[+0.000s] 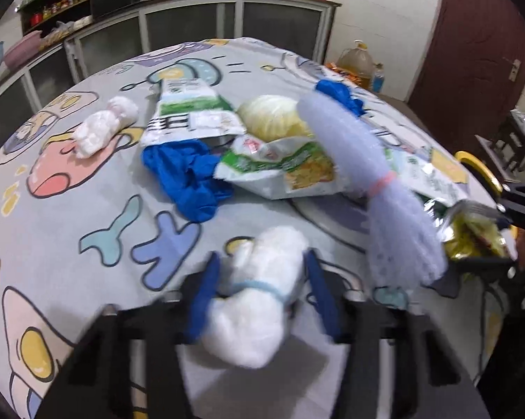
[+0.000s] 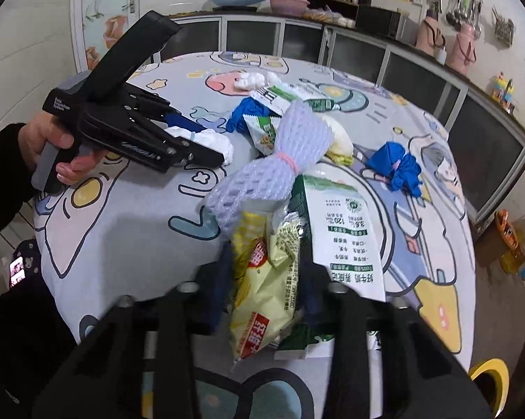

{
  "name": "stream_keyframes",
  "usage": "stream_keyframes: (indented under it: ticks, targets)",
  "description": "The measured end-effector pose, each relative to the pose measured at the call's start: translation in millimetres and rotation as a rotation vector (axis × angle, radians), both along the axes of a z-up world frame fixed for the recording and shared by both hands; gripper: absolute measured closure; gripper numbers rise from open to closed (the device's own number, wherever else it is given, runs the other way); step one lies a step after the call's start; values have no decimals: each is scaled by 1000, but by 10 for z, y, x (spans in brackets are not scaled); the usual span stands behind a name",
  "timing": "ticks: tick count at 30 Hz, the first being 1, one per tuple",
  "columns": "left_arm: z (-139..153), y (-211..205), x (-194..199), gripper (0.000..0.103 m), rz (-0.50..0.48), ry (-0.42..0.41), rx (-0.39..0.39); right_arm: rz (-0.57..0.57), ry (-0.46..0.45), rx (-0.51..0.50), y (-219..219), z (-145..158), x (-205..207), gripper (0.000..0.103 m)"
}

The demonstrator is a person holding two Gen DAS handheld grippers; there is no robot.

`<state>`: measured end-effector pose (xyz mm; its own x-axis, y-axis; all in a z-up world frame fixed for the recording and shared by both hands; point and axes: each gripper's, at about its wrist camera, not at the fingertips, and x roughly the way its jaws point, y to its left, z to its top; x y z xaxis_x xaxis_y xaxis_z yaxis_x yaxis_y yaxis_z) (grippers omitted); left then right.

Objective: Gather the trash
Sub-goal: 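Grasp the white tissue bundle with the left tool while the right tool grasps the yellow wrapper, then carry the tissue bundle and yellow wrapper to the bin and release both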

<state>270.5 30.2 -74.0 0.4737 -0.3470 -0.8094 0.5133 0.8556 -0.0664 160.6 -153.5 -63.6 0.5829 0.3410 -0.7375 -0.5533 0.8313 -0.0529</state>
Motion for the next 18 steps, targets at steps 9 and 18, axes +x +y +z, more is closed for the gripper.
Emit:
stream_keyframes:
  ticks: [9,18]
  targets:
    - [348,178,-299,73,16,-62,-61,11,65,219,-209,333,-141,84]
    - [701,303,-709,73,54,-124,-67,-39,18,270,-425,573,-374,84]
